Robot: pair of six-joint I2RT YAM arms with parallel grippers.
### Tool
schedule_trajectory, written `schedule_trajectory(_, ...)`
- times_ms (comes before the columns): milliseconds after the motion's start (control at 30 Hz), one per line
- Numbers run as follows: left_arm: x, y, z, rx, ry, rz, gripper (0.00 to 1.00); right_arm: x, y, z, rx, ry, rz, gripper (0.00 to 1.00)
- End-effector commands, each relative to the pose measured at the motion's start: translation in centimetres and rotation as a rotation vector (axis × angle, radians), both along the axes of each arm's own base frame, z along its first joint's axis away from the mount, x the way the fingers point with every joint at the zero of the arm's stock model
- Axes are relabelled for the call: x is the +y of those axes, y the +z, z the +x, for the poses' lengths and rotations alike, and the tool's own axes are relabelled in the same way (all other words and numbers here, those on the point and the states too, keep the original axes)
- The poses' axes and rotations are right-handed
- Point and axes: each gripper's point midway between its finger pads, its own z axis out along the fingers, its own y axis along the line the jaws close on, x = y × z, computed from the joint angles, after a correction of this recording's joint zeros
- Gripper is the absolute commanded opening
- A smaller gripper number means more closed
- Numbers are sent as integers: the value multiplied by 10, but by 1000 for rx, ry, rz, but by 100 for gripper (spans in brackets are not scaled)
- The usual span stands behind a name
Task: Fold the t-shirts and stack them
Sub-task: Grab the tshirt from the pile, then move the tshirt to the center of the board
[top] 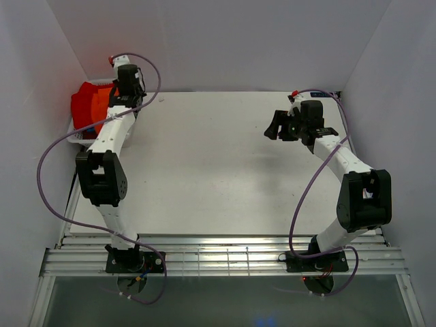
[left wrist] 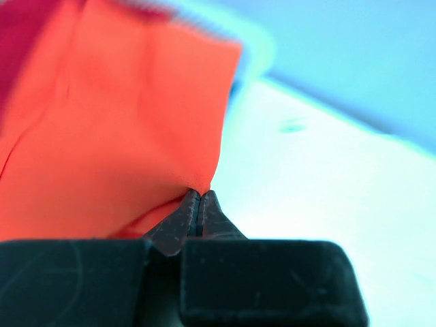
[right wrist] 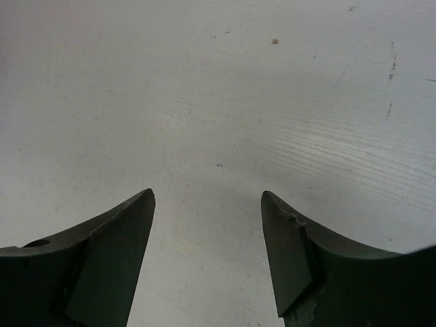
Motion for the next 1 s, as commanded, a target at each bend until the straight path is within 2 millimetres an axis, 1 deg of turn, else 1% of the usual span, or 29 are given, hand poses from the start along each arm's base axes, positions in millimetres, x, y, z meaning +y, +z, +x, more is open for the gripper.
schedule_trajectory(0,-65,121,-14,-220,-147,7,0,6,18,1,-43,19,33,70)
schedule_trajectory(33,-94,129,-16,-234,-215,-7,0,6,19,0,-44,17,33,69)
schedule_trajectory(100,-128,130,-21,-232,-306,-24,0,6,20,0,-45,13,37,69)
schedule_trajectory(133,-162,129,-26,-229,-399,-48,0,6,22,0,-46,13,37,69)
schedule_trajectory(200,-199,122,-32,-217,-504,-92,0,4,25,-1,-52,6,33,69)
schedule_trajectory(233,-228,116,-39,-202,-575,-113,0,4,26,-2,-55,5,32,69)
schedule_trajectory(267,-247,105,-43,-176,-627,-134,0,3,29,-3,-62,1,31,69)
schedule_trajectory(300,-260,87,-43,-141,-651,-140,0,2,29,-4,-58,-3,30,70)
schedule_trajectory(333,-279,72,-49,-106,-681,-149,0,1,28,-4,-54,-10,26,71)
schedule_trajectory(367,-290,57,-53,-75,-701,-156,0,0,30,-5,-56,-14,23,73)
schedule_trajectory(400,-299,30,-59,-17,-723,-164,2,0,29,-6,-53,-16,21,74)
schedule_trajectory(433,-317,5,-66,34,-759,-177,10,-1,28,-7,-47,-19,16,76)
schedule_trajectory(467,-330,-11,-73,70,-797,-193,18,-1,28,-7,-46,-19,15,89)
schedule_trajectory(500,-337,-31,-80,115,-812,-197,41,-2,28,-7,-47,-17,13,90)
schedule_trajectory(533,-349,-50,-89,155,-831,-198,53,-1,29,-7,-50,-12,13,91)
schedule_trajectory(567,-355,-55,-93,157,-833,-210,63,0,31,-6,-55,-6,14,91)
schedule_trajectory(600,-358,-58,-96,153,-830,-213,74,2,36,-4,-68,1,20,91)
schedule_trajectory(633,-357,-64,-107,162,-830,-212,76,7,40,-4,-77,23,30,91)
schedule_trajectory(667,-357,-56,-106,125,-819,-226,79,11,42,-2,-83,38,33,91)
schedule_trajectory(700,-348,-51,-105,101,-782,-210,80,18,45,-2,-91,60,33,91)
schedule_trajectory(733,-338,-56,-110,103,-748,-191,80,25,57,1,-118,89,39,91)
schedule_trajectory(767,-327,-35,-110,49,-713,-177,80,31,55,5,-120,111,31,91)
schedule_trajectory(800,-315,-28,-110,29,-662,-149,79,43,57,4,-125,149,36,91)
schedule_trajectory(833,-287,-28,-109,19,-541,-83,77,52,71,10,-159,174,44,91)
schedule_trajectory(867,-270,-12,-114,-10,-476,-56,77,60,64,16,-147,202,39,90)
schedule_trajectory(900,-254,-8,-117,-24,-394,-46,76,73,63,18,-142,234,40,90)
schedule_trajectory(933,-230,-1,-119,-49,-285,4,76,82,82,29,-184,254,49,89)
schedule_trajectory(967,-217,2,-128,-57,-245,20,76,92,63,39,-143,272,45,86)
